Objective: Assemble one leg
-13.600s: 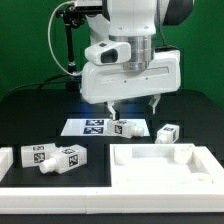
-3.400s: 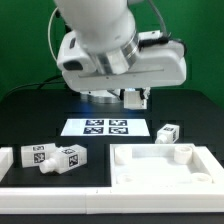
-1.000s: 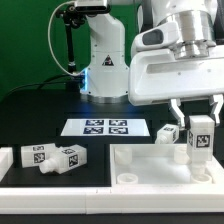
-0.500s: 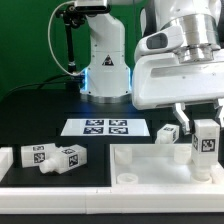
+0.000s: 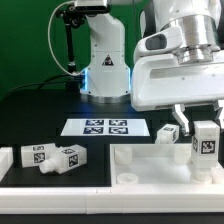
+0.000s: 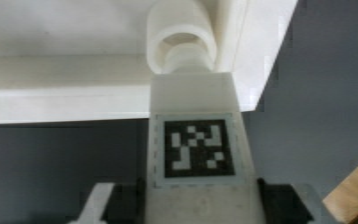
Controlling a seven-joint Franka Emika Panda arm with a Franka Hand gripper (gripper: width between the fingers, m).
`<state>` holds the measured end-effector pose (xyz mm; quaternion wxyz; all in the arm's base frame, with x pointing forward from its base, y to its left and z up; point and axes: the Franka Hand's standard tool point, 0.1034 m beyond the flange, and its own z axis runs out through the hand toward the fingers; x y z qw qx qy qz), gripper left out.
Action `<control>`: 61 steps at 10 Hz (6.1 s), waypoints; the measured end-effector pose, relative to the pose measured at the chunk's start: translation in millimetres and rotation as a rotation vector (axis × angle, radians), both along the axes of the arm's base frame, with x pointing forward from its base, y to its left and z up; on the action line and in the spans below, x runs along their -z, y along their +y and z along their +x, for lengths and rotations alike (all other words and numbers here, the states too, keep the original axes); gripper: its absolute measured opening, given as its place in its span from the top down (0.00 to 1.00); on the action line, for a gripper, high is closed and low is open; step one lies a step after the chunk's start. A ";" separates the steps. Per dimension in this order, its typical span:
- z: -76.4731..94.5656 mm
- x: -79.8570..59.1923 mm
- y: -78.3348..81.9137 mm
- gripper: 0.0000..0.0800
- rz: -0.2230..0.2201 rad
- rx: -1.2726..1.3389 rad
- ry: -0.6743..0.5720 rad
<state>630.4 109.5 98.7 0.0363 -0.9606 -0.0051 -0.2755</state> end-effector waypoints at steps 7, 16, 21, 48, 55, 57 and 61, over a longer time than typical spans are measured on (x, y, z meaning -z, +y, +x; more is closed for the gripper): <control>-3.0 10.7 -1.4 0.64 -0.002 0.007 0.002; -2.7 8.9 1.2 0.20 0.009 0.016 0.077; 27.8 -1.6 -4.4 0.19 0.033 0.023 0.377; 11.3 18.7 2.1 0.24 0.308 0.775 0.549; 14.4 19.2 6.0 0.19 0.058 0.154 0.484; 14.4 19.2 6.1 0.51 0.078 0.205 0.488; 13.4 19.9 4.9 0.63 0.203 0.616 0.500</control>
Offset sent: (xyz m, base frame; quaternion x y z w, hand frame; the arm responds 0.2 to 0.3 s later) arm -0.0086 0.0020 -0.0039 0.0095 -0.0156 0.0205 0.9996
